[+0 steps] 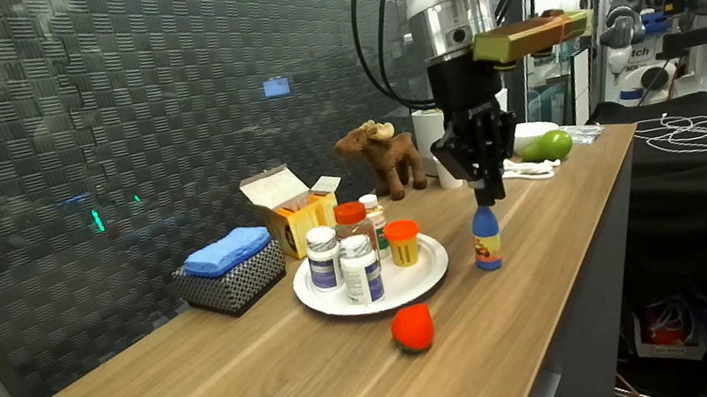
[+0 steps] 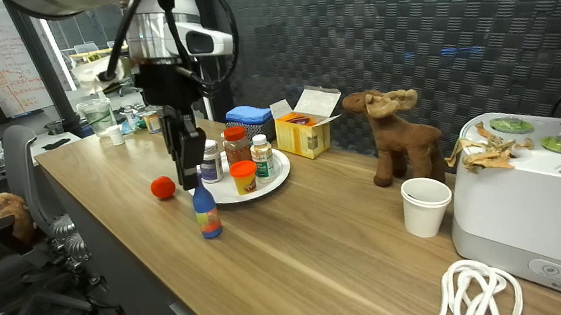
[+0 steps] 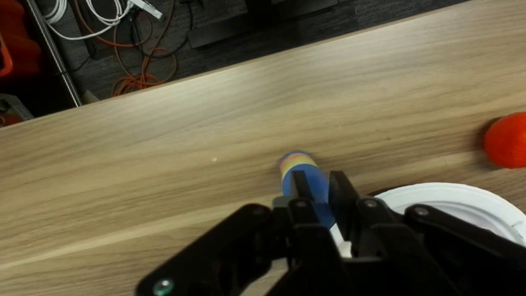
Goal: Put the bottles on the tray
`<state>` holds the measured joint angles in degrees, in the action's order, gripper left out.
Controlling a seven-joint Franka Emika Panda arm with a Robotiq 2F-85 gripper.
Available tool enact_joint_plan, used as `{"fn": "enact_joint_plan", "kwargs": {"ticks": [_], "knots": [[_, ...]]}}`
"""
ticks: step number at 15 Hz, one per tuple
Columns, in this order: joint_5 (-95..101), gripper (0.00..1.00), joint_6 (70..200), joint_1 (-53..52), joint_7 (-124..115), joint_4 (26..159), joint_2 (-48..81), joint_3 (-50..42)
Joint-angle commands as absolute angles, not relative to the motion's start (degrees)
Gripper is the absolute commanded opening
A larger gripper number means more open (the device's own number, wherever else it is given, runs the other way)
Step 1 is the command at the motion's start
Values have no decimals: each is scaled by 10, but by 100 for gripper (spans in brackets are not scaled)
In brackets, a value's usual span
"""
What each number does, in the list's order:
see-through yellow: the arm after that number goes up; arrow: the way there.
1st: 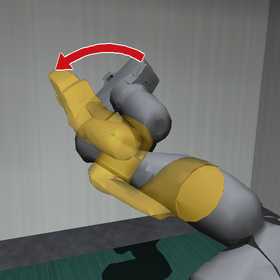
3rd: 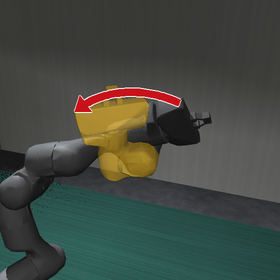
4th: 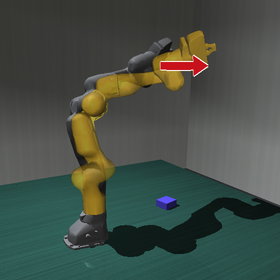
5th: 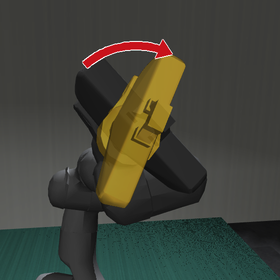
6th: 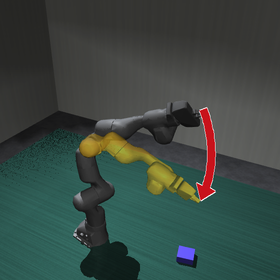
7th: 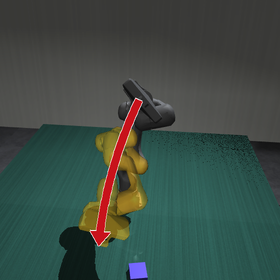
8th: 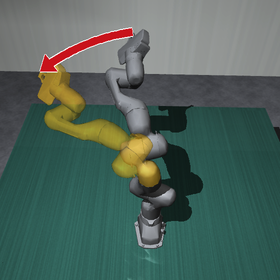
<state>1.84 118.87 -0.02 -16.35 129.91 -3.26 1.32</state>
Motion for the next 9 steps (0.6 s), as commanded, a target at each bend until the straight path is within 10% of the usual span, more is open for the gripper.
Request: {"fn": "enact_joint_plan", "kwargs": {"ticks": [1,9], "knots": [[40,10,1191,-5,-182,1294,-54,18],[87,10,1195,-21,-180,1236,-56,47]]}}
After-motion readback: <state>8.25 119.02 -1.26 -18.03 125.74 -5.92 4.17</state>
